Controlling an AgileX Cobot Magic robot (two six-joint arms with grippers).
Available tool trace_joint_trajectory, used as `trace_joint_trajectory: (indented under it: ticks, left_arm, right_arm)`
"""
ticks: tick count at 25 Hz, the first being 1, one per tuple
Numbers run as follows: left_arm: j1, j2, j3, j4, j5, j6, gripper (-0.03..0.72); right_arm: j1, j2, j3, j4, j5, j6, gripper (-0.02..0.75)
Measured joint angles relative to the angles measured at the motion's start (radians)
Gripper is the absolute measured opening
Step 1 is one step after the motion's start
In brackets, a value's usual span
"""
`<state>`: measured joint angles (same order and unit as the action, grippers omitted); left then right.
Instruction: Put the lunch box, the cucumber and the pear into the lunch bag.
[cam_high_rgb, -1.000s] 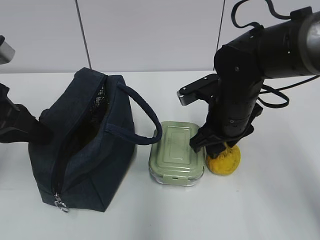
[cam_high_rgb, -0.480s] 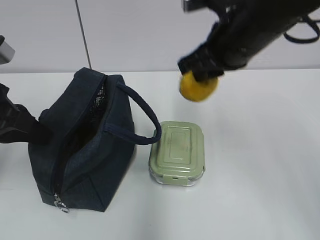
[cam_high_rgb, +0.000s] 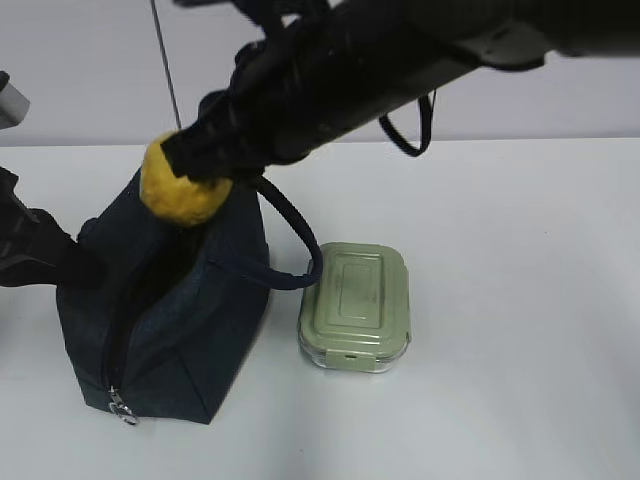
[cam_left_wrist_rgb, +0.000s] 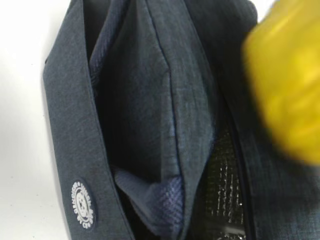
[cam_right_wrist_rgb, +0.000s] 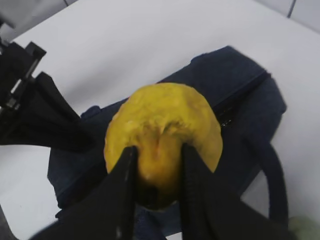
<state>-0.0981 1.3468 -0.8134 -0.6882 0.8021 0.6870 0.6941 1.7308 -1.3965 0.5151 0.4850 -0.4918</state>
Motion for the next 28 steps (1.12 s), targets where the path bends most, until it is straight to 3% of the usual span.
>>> trace_joint_trajectory:
  ticks: [6, 9, 14, 17, 21, 23, 26, 28]
  left_arm:
    - [0.000, 0.000, 0.000, 0.000, 0.000, 0.000, 0.001]
    - [0.000, 0.000, 0.000, 0.000, 0.000, 0.000, 0.001]
    - [0.000, 0.000, 0.000, 0.000, 0.000, 0.000, 0.001]
    - [0.000, 0.000, 0.000, 0.000, 0.000, 0.000, 0.001]
    - [0.000, 0.000, 0.000, 0.001, 0.003, 0.000, 0.001]
    - [0.000, 0.000, 0.000, 0.001, 0.003, 0.000, 0.001]
    - [0.000, 0.000, 0.000, 0.001, 0.003, 0.000, 0.001]
    - [0.000, 0.000, 0.000, 0.001, 0.003, 0.000, 0.001]
  right_arm:
    - [0.002, 0.111, 0.000, -0.013, 0.074, -0.022, 0.155]
    - [0.002, 0.127, 0.000, -0.012, 0.103, -0.022, 0.216]
    - [0.002, 0.047, -0.011, -0.030, 0.101, -0.024, 0.524]
    - [-0.023, -0.041, 0.013, -0.042, 0.033, 0.012, 0.566]
    - [-0.133, -0.114, 0.101, -0.046, -0.009, 0.126, 0.576]
    - [-0.232, -0.126, 0.190, -0.028, -0.008, 0.180, 0.579]
    - [-0.341, -0.126, 0.303, 0.048, 0.017, 0.184, 0.580]
    - [-0.424, -0.108, 0.371, 0.167, 0.046, 0.114, 0.580]
